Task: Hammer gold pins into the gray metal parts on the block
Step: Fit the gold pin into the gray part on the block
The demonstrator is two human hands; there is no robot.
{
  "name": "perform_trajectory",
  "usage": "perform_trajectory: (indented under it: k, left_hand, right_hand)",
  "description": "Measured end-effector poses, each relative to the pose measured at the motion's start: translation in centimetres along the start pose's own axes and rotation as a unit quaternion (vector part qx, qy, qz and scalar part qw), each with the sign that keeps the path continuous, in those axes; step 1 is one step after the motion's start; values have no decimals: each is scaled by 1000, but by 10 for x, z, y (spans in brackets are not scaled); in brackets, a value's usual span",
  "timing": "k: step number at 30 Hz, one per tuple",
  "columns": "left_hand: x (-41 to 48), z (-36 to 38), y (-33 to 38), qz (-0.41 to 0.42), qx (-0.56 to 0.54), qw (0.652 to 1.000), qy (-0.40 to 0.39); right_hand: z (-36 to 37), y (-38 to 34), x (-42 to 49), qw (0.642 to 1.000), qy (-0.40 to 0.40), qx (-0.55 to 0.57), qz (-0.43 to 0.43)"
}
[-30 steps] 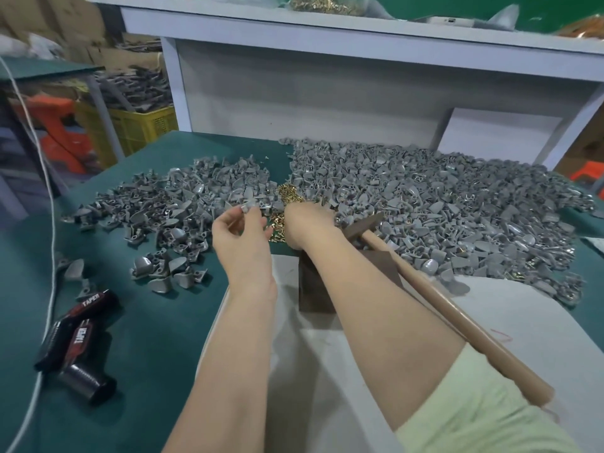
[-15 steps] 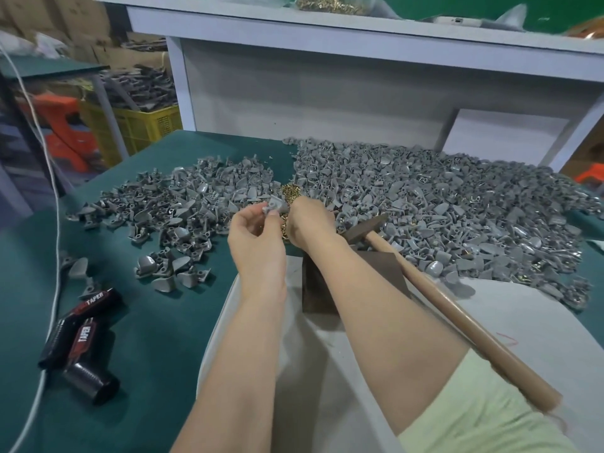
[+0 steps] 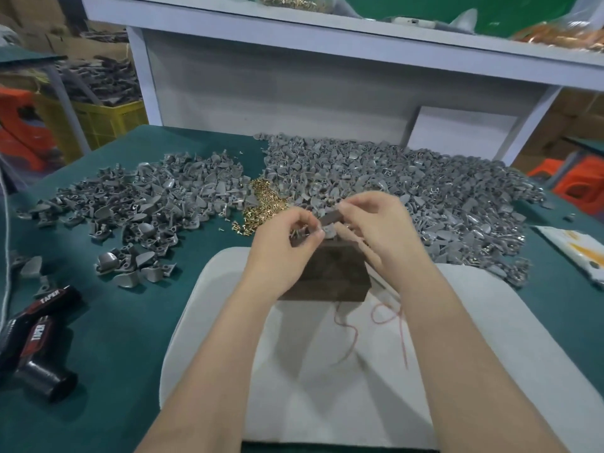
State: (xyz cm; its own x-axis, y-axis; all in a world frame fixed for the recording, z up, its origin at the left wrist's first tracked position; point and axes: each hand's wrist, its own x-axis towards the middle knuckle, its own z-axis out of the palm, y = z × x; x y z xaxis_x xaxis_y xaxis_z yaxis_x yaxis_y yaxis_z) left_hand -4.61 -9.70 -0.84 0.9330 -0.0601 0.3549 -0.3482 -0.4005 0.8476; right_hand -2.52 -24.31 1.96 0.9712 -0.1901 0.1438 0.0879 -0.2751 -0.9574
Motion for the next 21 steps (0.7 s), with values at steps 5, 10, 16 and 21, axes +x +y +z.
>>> perform_trajectory:
  k: [5,10,16,21]
  left_hand:
    - [-3,4,1,-26,202,978,-37]
    - [-2,3,1,-31,189,981,-40]
    - [-2,1,5,6,86,996,24]
    - [-1,3,6,28,58,997,35]
  right_hand:
    - [-17,20,-23,999,-43,-19,-16]
    - [-8,24,-25,994,-39,-82,-56]
    - [-1,20,-29,994,10,-49,-95]
    - [6,15,-33,993,5,-23,-116]
